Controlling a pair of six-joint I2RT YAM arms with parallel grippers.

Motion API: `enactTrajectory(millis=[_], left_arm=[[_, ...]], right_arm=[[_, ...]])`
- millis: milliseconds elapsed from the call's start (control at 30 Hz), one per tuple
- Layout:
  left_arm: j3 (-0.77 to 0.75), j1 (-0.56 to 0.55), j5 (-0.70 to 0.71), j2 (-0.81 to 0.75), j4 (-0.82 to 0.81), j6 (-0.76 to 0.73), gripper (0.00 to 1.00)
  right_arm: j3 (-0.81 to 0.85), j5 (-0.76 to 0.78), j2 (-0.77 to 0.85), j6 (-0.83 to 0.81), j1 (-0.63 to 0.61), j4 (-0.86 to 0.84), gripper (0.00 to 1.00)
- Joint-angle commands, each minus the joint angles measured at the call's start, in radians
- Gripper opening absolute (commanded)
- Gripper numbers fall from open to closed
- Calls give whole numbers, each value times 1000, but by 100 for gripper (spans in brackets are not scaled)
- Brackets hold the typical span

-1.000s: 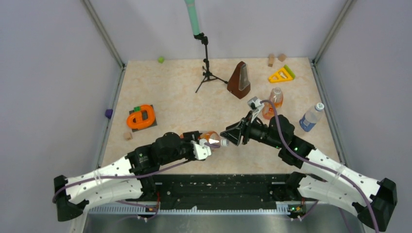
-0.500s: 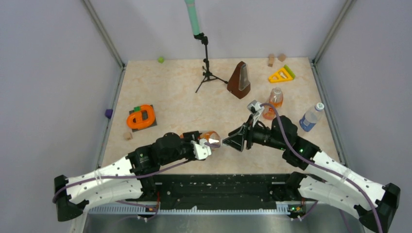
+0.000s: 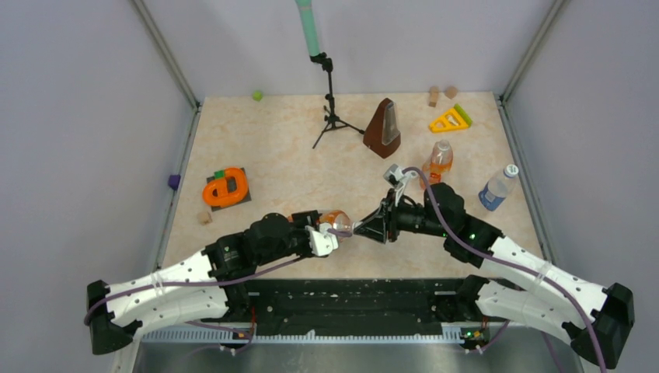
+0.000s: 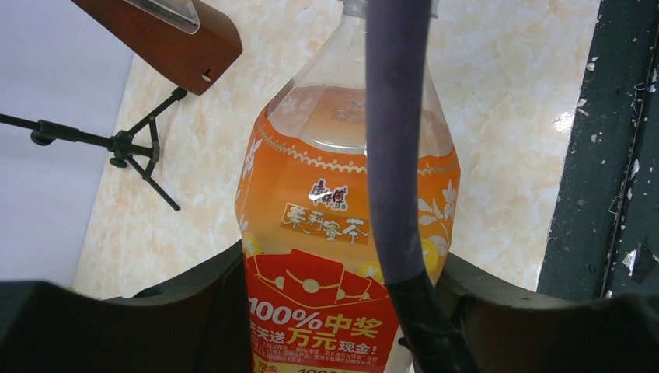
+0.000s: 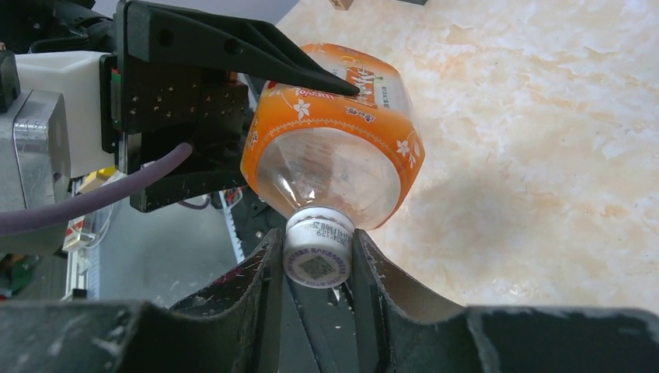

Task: Unscrew the bottle caps
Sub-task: Unscrew the bottle cap from the plastic bottle.

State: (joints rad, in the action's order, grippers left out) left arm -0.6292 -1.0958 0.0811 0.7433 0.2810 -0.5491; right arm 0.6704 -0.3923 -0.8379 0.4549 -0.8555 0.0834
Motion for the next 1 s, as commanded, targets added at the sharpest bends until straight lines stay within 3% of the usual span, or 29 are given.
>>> enactTrajectory(millis=[0, 133, 167, 233, 400, 567, 733, 900, 967], left_arm=[[28, -4, 488, -18, -218, 6, 0], [40, -3, 477, -10, -214, 45, 0], [34, -1, 466, -7, -197, 81, 0], [33, 14, 398, -7, -186, 114, 0], [-37, 85, 183, -3, -82, 190, 0], [-46, 231, -179, -61, -88, 263, 0], [-95, 260, -409, -48, -35, 283, 0], [-135, 260, -389, -20, 16, 289, 0], [-114, 260, -279, -40, -12, 280, 0]], right_arm=[[39, 10, 19, -65, -11, 42, 26], [-30, -29, 79, -132, -12, -42, 2], [-39, -78, 85, -178, -12, -44, 0], [-46, -168, 90, -291, -12, -34, 0], [-55, -192, 61, -400, -12, -77, 0], [-140, -311, 9, -558, -12, -209, 0], [-121, -393, -60, -693, -13, -200, 0], [-39, -424, -96, -842, -13, -91, 1], [-28, -398, -96, -808, -13, -88, 20]])
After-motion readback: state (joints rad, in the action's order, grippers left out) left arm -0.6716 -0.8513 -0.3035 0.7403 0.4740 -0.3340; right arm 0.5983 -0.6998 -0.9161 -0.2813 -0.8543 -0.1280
